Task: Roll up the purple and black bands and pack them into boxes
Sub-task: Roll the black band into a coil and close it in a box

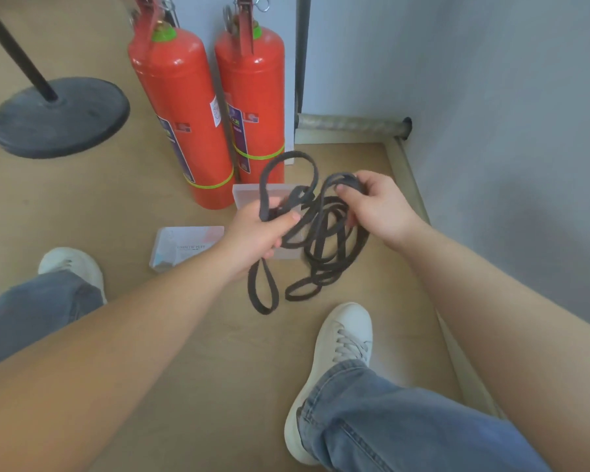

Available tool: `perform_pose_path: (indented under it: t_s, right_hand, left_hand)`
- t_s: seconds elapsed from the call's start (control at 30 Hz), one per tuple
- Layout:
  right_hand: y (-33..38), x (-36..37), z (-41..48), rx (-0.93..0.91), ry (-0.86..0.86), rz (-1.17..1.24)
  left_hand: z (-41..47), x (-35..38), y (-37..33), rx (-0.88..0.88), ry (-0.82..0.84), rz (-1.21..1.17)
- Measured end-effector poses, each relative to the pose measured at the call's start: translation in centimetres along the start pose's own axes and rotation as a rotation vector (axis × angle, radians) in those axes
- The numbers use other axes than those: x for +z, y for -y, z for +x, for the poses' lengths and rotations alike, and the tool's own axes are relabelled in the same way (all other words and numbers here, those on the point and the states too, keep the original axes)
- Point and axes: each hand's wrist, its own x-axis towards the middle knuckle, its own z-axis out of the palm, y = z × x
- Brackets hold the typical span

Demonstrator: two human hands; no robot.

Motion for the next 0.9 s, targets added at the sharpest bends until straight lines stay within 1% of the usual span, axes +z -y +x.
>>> perform_pose_path:
  t_s: [0.1,0.13,0.23,0.3,0.37,0.43,0.5,0.53,0.6,0.7,0.8,0.9]
  right_hand:
    - [-0.8,-1.5,-0.4,0.061,-0.059,-0.067]
    - [-0.9,-1.7,-0.6,0.08,-0.055,-0.115]
    - [-0.6,-1.5,-1.5,0.14,0.109,-0.389]
    - [0.1,-0.7,-2.4,0.102,0.18,-0.481]
    - [1.5,0.1,-3.6,-0.01,0.243,-0.48]
    - [3.1,0.9,-5.0,-0.121,0.375,-0.432]
    - [4.6,1.8,-6.4,-0.186,0.505,-0.318]
    - [5.0,2.1,-6.8,-0.215,0.523,-0.265]
    - [5.6,2.1,-7.3,-0.269,0.45,-0.249]
    - [6.0,1.1,-7.5,-0.25,0.311,-0.361]
    - [5.6,-0.2,-7.7,-0.184,0.223,-0.38]
    - [5.2,-1.2,-8.3,-0.144,0.152,-0.379]
  left_hand:
    - [-0.3,-1.9,0.1,0.005,-0.033,0.175]
    - [-0.5,-2.3,0.1,0.004,-0.038,0.232]
    - [-1.5,-2.8,-0.1,0.089,-0.032,0.402]
    - [-2.5,-2.9,-0.5,0.16,0.008,0.465]
    - [-3.6,-2.7,-1.2,0.229,0.092,0.541]
    - [-4.7,-2.2,-1.9,0.306,0.16,0.62]
    - [-5.9,-1.8,-2.9,0.379,0.177,0.675]
    - [-6.3,-1.7,-3.4,0.403,0.18,0.69]
    - [-7.3,-2.0,-4.0,0.431,0.192,0.719]
    - [-8.0,-3.4,-4.1,0.45,0.181,0.781]
    - [-8.0,-5.6,-3.5,0.342,0.19,0.79]
    - [-8.1,-7.5,-2.7,0.277,0.193,0.828]
